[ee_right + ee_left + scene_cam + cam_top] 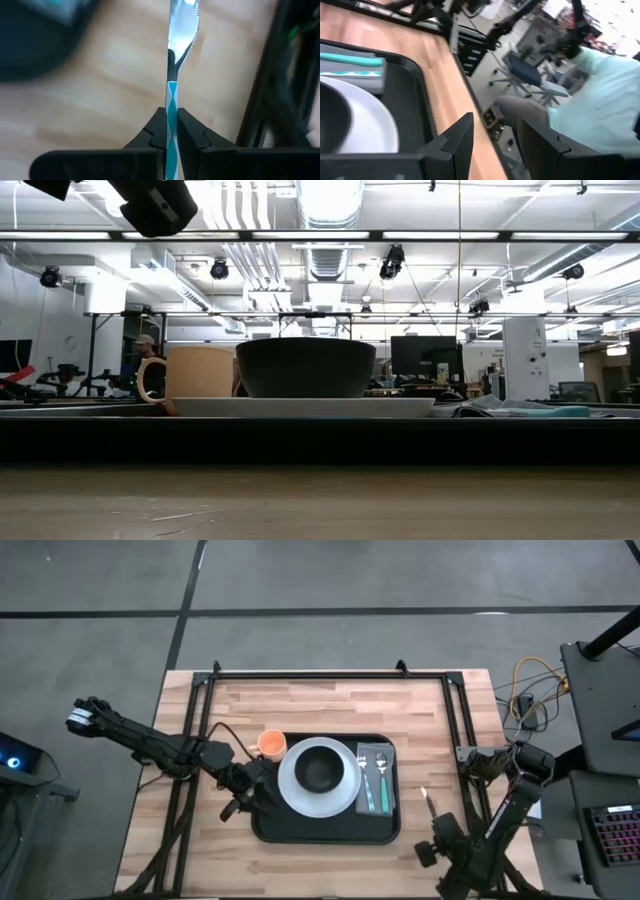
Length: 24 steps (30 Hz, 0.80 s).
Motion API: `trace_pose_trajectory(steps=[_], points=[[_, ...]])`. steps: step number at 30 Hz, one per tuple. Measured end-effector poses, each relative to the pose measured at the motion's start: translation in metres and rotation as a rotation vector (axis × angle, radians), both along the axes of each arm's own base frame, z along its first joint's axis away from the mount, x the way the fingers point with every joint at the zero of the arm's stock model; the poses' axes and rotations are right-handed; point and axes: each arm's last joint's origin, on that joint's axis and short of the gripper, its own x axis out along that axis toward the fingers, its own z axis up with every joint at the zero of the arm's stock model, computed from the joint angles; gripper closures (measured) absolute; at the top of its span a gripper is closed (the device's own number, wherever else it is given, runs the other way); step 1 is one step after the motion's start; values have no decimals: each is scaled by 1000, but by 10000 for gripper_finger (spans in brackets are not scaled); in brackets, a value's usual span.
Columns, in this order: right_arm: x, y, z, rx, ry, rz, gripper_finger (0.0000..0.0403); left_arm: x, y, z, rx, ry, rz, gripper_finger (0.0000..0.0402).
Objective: Set up tray
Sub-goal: Put the blue knife on top of the gray napkin on the black serving tray
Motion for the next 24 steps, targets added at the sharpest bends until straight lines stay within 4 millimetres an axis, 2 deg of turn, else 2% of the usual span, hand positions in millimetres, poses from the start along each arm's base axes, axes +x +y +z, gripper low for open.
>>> trace_pose_trajectory(steps=[5,12,16,24], points=[[25,-14,28,-105,-21,-43,392,1,2,0,31,-14,65,268],[75,-49,43,-190,-168,-41,392,2,6,5,57,-42,213,268],[99,-71,38,-212,-231,-75,392,2,9,11,73,-69,282,268],[142,-106,10,-193,-323,-154,392,1,8,12,61,-69,283,268]])
